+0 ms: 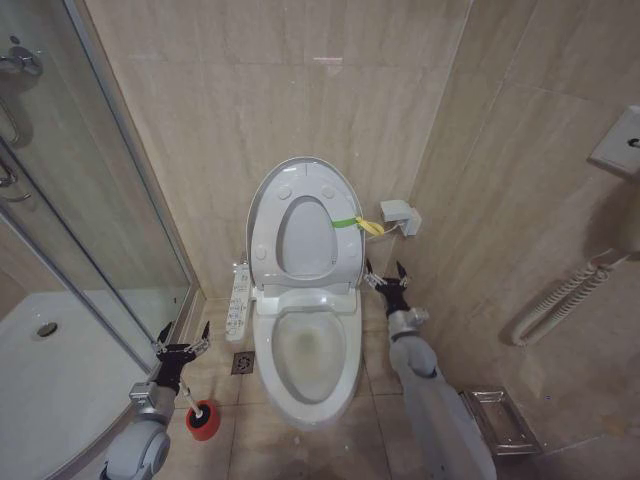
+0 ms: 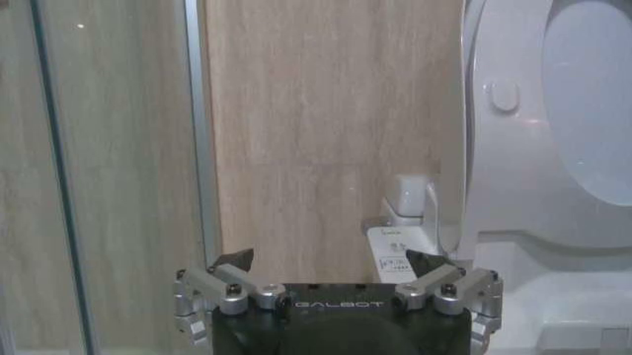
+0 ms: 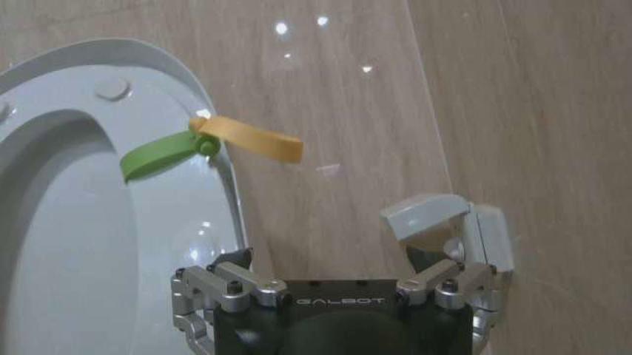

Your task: Open the toilet lid, clean the toilet bowl with a toilet brush, close the toilet lid, and flush.

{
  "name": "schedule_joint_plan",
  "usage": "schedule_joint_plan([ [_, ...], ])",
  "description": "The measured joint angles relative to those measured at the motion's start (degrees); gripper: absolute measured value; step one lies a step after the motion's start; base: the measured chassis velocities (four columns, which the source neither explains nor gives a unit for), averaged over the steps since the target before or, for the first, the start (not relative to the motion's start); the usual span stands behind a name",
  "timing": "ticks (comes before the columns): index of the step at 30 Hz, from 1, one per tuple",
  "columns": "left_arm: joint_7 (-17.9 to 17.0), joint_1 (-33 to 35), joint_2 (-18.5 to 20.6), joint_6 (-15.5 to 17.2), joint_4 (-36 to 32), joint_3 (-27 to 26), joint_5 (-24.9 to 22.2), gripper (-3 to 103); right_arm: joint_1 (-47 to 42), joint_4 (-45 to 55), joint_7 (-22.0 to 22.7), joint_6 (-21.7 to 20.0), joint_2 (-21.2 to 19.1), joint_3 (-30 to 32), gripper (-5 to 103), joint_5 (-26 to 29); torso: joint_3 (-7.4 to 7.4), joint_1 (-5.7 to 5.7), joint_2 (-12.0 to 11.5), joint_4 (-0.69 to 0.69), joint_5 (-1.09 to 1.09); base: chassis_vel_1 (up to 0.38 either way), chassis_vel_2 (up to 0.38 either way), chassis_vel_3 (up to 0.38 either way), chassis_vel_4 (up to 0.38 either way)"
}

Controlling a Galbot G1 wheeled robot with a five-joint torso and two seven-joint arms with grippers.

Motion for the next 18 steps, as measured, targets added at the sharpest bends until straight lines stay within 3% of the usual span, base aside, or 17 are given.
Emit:
schedule_joint_plan([
  [18,0.0,0.0,0.0,0.0,0.0,0.0,0.0,100,8.0,-4.0,0.1,0.0,-1.4,-0.7,100,1.2,0.00,0.00,0.0,0.00,-0.01,0.000,0.000,0.000,0.000],
])
